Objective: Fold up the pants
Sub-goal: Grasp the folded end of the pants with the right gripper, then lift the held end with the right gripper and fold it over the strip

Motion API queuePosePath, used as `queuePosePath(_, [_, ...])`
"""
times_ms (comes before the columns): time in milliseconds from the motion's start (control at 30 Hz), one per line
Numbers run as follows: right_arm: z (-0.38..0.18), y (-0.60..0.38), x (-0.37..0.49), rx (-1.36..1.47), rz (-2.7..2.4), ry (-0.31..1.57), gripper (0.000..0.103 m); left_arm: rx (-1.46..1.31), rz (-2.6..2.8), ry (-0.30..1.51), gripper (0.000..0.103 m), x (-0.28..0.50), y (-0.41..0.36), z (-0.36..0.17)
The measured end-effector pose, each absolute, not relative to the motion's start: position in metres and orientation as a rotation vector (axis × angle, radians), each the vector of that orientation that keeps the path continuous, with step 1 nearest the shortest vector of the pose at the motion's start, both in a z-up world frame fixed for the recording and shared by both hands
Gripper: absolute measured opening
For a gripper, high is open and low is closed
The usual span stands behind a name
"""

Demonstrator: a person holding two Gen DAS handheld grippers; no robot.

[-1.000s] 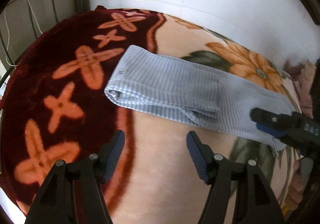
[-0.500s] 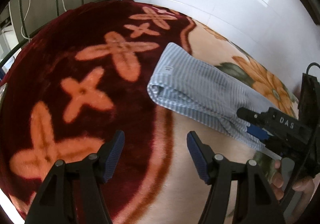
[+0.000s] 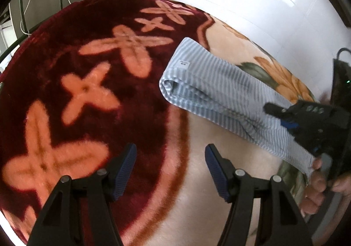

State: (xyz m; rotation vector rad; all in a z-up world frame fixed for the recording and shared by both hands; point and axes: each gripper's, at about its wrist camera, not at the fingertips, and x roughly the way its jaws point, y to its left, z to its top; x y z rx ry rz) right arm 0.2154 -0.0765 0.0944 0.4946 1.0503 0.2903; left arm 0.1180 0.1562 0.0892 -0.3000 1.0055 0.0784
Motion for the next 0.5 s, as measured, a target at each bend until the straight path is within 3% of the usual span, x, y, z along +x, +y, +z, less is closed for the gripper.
queuePosePath(500, [0.193, -0.109, 0.211, 0.357, 0.345, 0.929, 0.009, -0.248, 0.061, 0.967, 0.068, 0.119, 0.138, 0.113])
